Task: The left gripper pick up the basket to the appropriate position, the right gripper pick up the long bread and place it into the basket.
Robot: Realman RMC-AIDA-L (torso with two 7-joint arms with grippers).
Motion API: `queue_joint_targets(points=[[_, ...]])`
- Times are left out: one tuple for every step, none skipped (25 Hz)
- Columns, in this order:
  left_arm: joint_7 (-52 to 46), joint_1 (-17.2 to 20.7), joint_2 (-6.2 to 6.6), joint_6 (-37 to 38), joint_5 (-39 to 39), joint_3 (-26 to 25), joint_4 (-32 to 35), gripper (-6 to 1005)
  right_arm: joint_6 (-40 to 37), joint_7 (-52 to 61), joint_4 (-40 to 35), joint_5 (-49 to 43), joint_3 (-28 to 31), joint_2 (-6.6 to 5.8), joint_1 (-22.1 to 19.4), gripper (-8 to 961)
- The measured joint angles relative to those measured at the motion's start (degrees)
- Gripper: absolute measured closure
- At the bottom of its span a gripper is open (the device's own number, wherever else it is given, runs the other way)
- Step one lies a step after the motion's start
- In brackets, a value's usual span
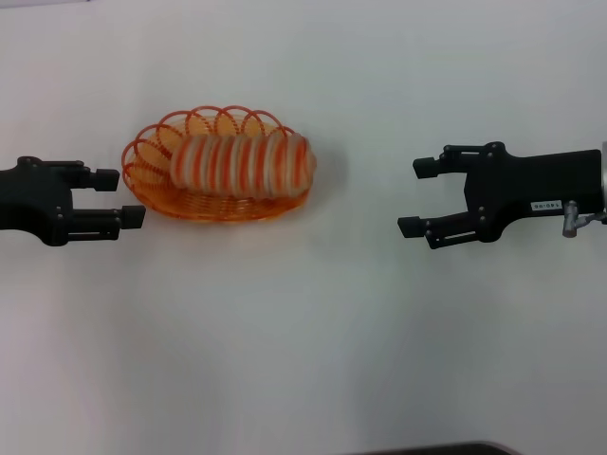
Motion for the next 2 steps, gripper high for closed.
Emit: queue_joint_targets(points=[[-0.05, 0.00, 0.01, 0.01, 0.00, 0.00, 0.02, 304, -0.03, 0.06, -0.02, 0.00, 0.00, 0.00, 0.04, 45], [-0.11, 0.00, 0.02, 0.04, 0.00, 0.00, 0.07, 304, -0.09, 0.16, -0.06, 0.00, -0.01, 0.00, 0.09, 45]])
